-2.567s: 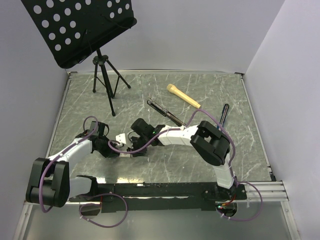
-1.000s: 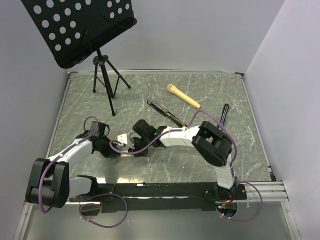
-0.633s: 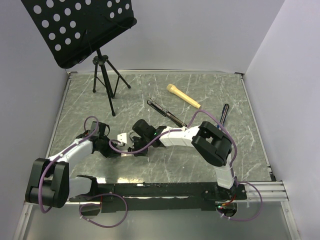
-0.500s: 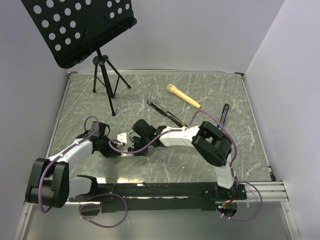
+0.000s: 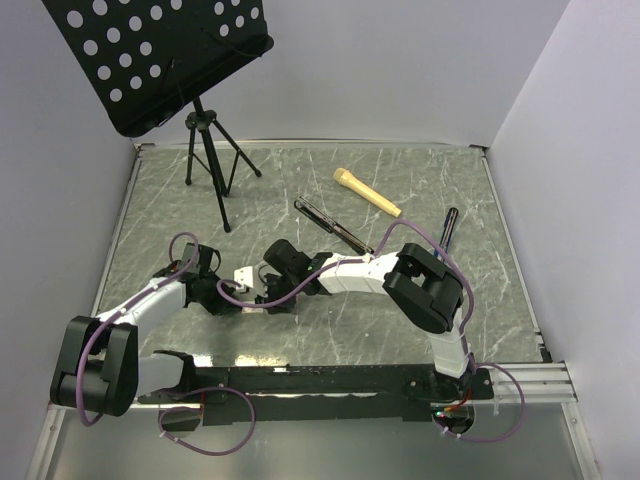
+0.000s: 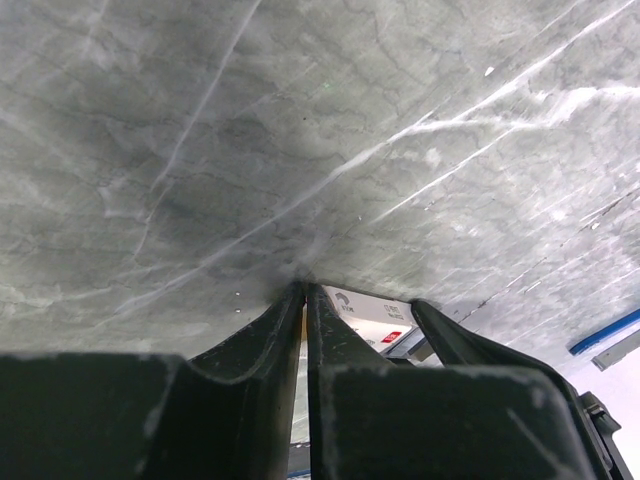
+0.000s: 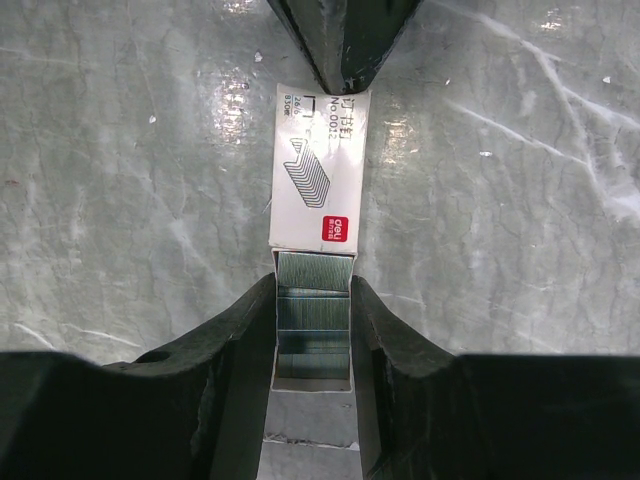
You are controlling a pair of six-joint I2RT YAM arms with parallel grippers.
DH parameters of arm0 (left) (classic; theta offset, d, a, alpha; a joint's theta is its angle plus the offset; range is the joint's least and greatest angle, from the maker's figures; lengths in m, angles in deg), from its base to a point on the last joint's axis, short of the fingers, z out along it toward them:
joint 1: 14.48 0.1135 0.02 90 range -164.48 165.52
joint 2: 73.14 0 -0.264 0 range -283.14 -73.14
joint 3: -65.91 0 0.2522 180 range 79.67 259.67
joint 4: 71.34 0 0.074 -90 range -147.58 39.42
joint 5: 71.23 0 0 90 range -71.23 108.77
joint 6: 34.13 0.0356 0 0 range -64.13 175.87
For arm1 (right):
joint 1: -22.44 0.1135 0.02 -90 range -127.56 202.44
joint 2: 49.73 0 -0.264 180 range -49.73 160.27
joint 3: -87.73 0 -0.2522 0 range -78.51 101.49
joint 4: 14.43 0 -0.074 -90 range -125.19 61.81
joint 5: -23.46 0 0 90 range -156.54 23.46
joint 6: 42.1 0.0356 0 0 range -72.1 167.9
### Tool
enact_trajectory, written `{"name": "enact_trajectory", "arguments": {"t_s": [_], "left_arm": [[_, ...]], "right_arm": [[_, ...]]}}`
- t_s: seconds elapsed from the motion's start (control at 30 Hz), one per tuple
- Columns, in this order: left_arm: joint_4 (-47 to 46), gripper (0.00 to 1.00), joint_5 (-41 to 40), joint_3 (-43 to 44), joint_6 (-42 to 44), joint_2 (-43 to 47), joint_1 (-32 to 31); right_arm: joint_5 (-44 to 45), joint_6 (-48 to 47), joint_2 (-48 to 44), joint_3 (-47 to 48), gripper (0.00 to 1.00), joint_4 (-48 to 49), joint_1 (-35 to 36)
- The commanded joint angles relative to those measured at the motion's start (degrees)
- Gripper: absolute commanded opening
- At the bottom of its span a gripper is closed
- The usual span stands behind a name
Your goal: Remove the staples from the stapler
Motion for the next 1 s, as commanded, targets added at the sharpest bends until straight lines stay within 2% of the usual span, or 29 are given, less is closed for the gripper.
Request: {"name": "enact_trajectory", "arguments": {"t_s": [0.0, 0.3, 0.63, 0.77, 0.97], "left_arm": [[1.03, 0.14, -2.55, -2.41, -0.73, -1.37, -1.06], [1.47, 0.13, -2.81, -2.15, -1.08, -0.93, -1.41], [0.59, 0.13, -2.9, -3.11, -1.17, -1.81, -1.58], [0.06, 0.13, -2.81, -3.11, -1.35, -1.98, -1.76], [0.41, 0.13, -2.9, -2.76, -1.26, -2.43, -2.02]], "right_arm": [[-1.71, 1.97, -0.18, 0.65, 0.25, 2.82, 0.81], [1.28, 4.26, -1.58, -0.93, 0.24, 4.84, 0.28], [-4.77, 4.44, -3.7, -4.97, 0.24, 9.75, -0.69], [-7.15, 3.38, -2.64, -4.36, 0.25, 8.89, -0.77], [-4.7, 3.03, -2.02, -3.13, 0.25, 7.04, -0.6]]}}
